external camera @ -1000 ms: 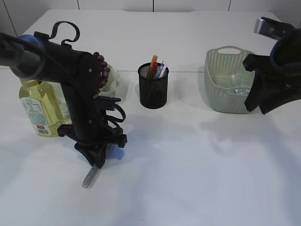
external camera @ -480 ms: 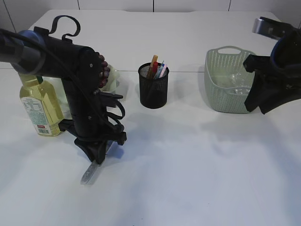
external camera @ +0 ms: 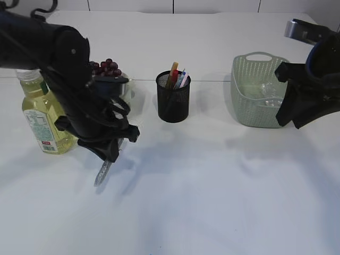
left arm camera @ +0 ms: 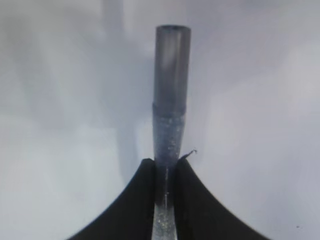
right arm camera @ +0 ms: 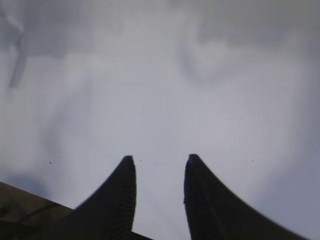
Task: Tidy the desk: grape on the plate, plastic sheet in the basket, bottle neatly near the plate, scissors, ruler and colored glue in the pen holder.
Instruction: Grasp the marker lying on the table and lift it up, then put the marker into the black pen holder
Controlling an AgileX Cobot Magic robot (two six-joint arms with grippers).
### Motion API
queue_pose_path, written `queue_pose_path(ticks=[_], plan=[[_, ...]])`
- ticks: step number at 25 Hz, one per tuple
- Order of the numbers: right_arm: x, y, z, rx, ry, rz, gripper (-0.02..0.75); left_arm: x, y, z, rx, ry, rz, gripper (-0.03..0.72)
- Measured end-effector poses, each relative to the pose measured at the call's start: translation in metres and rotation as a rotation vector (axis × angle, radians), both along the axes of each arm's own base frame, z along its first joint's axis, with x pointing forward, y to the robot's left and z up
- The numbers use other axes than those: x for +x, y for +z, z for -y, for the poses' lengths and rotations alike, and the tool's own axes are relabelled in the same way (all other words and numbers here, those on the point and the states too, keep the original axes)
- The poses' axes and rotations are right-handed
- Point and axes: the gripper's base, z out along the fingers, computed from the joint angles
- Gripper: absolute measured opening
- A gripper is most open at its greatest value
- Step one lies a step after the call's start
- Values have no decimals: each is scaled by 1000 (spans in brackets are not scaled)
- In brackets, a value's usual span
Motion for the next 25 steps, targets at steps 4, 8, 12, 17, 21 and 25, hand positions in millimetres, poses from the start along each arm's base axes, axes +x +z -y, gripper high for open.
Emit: queue_pose_path(ticks=[4, 8, 12, 17, 21, 25], plan=[[0, 0, 0, -2, 14, 5, 276, -7, 26, -5, -71, 11, 136, 69], [0, 0, 0, -2, 22, 8, 276, -14, 41, -11, -137, 18, 286, 69], [0, 0, 0, -4, 31, 12, 276, -17, 36, -15, -172, 12, 404, 69], [0, 0, 0, -5, 47, 17, 276, -9, 35, -13, -231, -23, 606, 69], [0, 0, 0, -7, 63, 23, 276, 2, 52, -7, -342, -29, 823, 70], [0, 0, 0, -8, 67, 25, 276, 9, 69, -2, -455, -20, 1017, 71]])
